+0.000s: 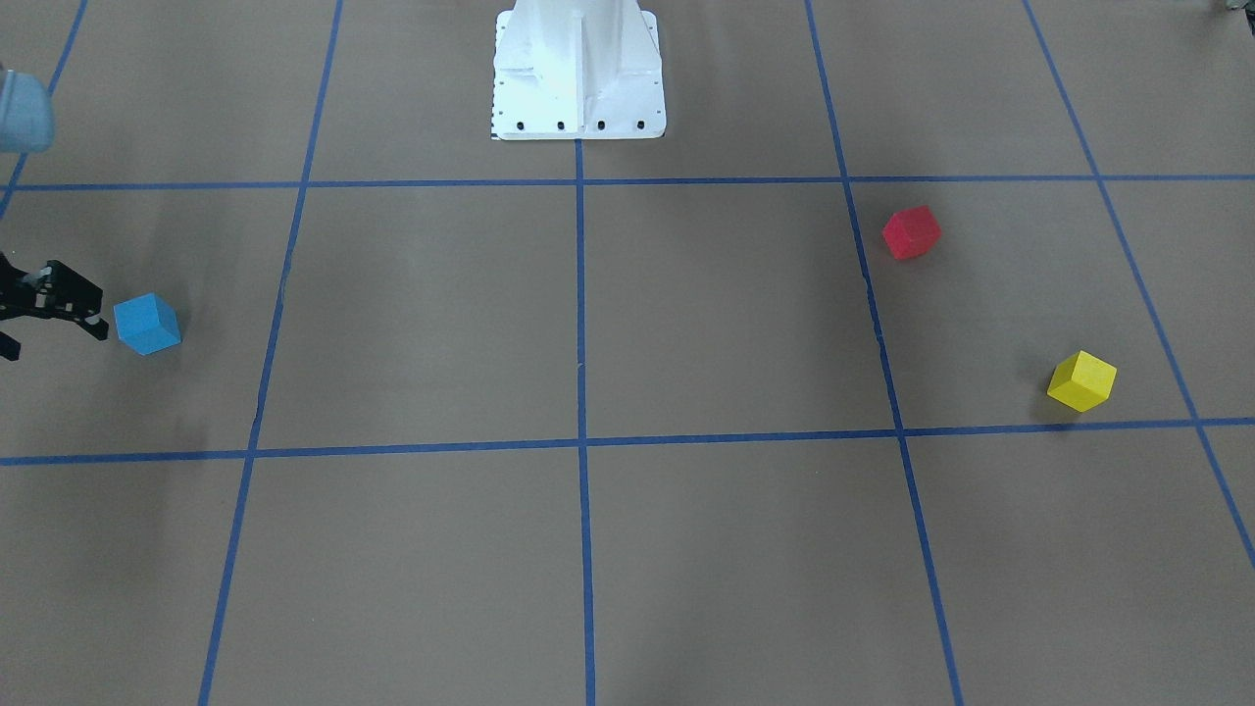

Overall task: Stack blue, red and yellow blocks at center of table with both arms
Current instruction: 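Lower the right gripper onto the blue cube and close it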

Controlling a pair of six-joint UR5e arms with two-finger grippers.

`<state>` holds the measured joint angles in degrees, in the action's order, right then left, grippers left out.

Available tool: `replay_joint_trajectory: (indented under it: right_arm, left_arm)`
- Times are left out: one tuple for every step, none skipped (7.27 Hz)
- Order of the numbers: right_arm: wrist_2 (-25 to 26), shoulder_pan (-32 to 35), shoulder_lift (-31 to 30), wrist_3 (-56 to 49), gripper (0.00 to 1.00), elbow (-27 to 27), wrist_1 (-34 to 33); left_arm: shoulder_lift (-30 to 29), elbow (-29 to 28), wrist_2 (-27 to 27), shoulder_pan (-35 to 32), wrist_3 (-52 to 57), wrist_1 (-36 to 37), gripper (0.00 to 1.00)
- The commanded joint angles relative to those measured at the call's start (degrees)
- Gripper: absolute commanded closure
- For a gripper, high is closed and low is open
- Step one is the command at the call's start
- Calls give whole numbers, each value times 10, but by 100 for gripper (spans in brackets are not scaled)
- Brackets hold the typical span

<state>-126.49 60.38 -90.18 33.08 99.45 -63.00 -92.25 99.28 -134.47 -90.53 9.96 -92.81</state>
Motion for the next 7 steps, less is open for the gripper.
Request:
replay_joint_trajectory:
  right_arm:
    - [19, -49, -17, 30, 0, -22, 70]
    - [19, -57, -20, 30, 0, -30, 70]
    - [20, -63, -25, 28, 0, -30, 70]
    - [20, -70, -32, 27, 0, -30, 70]
    - [26, -81, -36, 26, 1, -30, 70]
    - [44, -97, -38, 26, 6, -30, 68]
    - [46, -101, -38, 26, 59, -30, 64]
  left_arm:
    - [2, 0, 0, 3, 0, -5, 0]
    - [2, 0, 0, 3, 0, -5, 0]
    - [2, 0, 0, 6, -1, -5, 1]
    - [2, 0, -1, 6, -1, -5, 0]
    - [2, 0, -1, 6, -1, -5, 0]
    - [2, 0, 0, 6, -1, -5, 0]
    - [2, 0, -1, 6, -1, -5, 0]
